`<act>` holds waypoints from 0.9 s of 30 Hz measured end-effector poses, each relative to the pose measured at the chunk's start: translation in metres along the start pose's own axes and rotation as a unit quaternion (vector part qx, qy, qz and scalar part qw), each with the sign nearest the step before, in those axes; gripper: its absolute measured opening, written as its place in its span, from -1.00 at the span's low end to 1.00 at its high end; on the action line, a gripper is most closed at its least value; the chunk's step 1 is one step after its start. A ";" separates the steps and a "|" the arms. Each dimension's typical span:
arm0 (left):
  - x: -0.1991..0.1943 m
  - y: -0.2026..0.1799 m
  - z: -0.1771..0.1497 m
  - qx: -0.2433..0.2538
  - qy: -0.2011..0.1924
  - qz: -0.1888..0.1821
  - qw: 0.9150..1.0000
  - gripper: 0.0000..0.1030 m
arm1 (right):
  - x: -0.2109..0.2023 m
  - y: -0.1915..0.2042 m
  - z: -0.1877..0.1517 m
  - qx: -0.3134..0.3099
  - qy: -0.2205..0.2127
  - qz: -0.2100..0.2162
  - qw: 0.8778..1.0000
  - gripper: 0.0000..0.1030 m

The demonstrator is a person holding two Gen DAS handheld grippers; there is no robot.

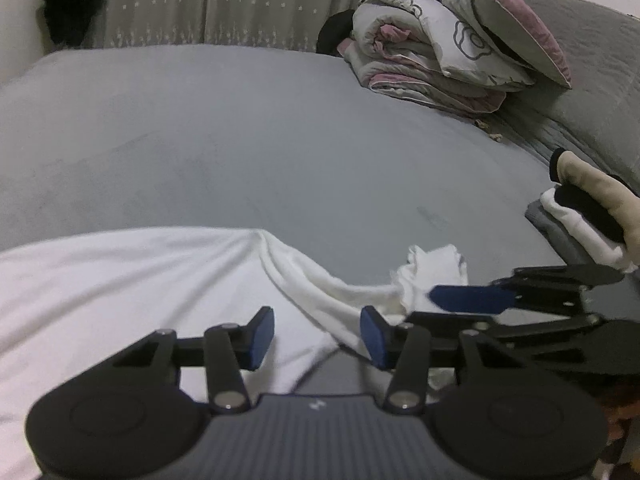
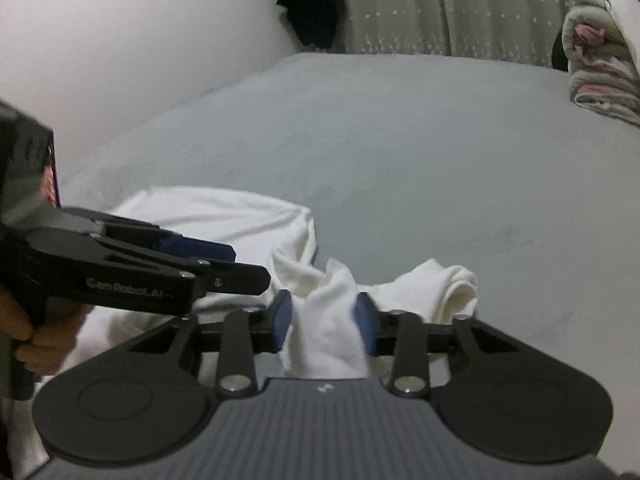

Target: Fold clothes

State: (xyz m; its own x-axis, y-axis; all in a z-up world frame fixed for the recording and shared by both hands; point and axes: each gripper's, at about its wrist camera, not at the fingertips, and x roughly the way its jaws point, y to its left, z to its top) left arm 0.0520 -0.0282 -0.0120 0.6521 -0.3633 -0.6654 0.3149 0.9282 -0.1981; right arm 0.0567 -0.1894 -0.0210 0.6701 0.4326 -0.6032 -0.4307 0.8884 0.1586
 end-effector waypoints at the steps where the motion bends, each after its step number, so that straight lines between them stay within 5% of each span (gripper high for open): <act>1: 0.001 -0.002 -0.001 -0.001 0.002 -0.002 1.000 -0.07 | 0.002 0.001 -0.001 -0.005 0.002 -0.006 1.000 -0.80; 9: 0.001 -0.014 -0.003 0.004 0.002 -0.010 1.000 -0.09 | -0.024 -0.023 -0.002 0.031 -0.052 -0.036 0.997 -0.89; 27: 0.011 -0.016 -0.006 0.006 -0.001 -0.019 1.000 -0.17 | -0.046 -0.091 -0.010 0.124 -0.090 -0.225 0.962 -0.90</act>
State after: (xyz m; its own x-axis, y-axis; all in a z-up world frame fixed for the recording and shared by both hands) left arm 0.0497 -0.0465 -0.0206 0.6407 -0.3990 -0.6559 0.3480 0.9125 -0.2152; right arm 0.0586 -0.2916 -0.0157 0.8581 -0.0048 -0.5134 0.0705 0.9916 0.1085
